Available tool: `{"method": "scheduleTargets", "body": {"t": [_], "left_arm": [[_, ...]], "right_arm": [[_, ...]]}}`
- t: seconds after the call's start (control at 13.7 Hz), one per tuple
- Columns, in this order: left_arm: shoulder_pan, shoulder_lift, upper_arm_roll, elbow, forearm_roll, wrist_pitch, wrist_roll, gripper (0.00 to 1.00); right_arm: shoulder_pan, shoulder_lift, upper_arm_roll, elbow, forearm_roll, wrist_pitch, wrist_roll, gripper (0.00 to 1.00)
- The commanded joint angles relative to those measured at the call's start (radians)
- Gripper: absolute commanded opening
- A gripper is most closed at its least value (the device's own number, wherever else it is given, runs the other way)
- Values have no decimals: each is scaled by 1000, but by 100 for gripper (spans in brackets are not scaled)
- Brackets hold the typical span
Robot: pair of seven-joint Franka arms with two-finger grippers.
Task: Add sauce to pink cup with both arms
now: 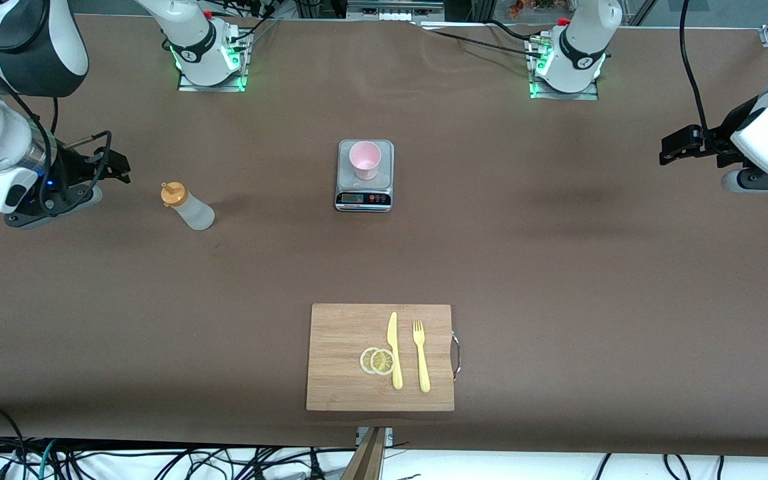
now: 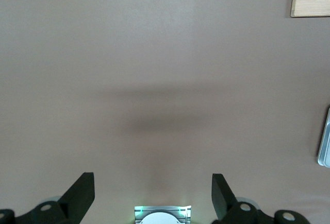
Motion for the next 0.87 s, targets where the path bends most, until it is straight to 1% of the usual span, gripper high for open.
{"method": "scheduleTargets", "body": {"t": [0.0, 0.22, 0.44, 0.58, 0.8], "left_arm": [[5, -3, -3, 2, 9, 1, 22, 100], [5, -2, -5, 2, 9, 1, 22, 100], [4, -3, -5, 2, 9, 1, 22, 100], [5, -2, -3, 2, 9, 1, 22, 100], [5, 4, -3, 4, 9, 1, 22, 100]], "right_arm": [[0, -60, -1, -11, -21, -21, 205, 100], [-26, -60, -8, 30, -3, -61, 245, 100], [-38, -63, -22, 50, -1, -65, 270, 100], [-38, -66, -27, 70, 14, -65, 319, 100], [-38, -80, -27, 81, 14, -65, 386, 100]]}}
